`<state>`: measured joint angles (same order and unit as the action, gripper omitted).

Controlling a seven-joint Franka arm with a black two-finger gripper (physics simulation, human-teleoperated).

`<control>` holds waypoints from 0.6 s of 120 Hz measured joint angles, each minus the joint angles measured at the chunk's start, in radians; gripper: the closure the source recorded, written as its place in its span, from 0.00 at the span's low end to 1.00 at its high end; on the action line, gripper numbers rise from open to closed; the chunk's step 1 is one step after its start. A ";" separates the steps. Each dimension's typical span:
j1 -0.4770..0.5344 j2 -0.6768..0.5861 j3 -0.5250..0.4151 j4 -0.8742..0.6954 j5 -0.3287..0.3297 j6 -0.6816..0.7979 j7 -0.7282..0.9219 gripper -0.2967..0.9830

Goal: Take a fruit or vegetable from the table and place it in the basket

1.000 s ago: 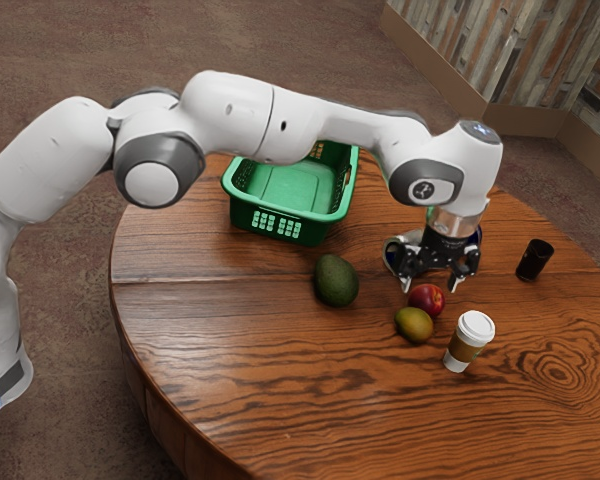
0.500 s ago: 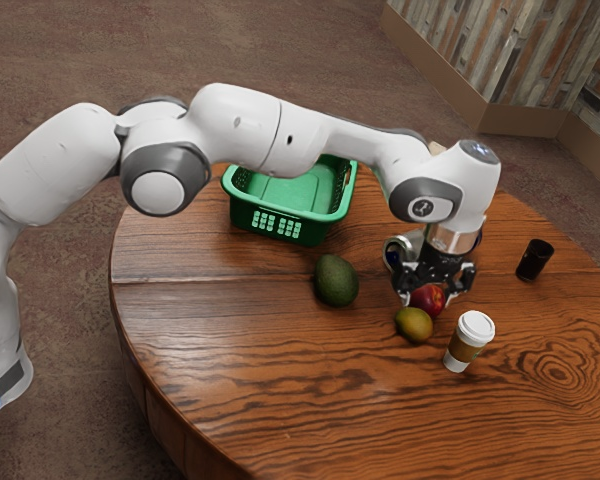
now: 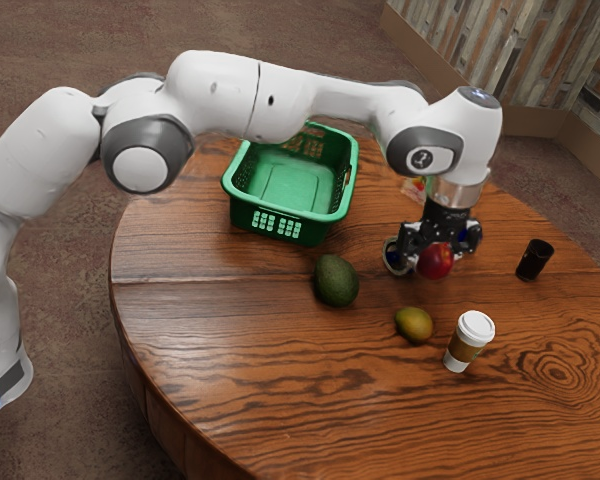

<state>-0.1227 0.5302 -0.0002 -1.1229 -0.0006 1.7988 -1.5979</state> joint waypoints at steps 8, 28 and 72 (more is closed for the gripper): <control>0.012 -0.065 0.027 -0.015 0.000 -0.038 -0.001 0.48; 0.149 -0.160 0.040 -0.019 0.002 -0.137 -0.002 0.48; 0.459 -0.158 0.040 -0.017 0.004 -0.247 0.004 0.48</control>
<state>0.3362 0.3723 0.0401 -1.1398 0.0035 1.5513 -1.5940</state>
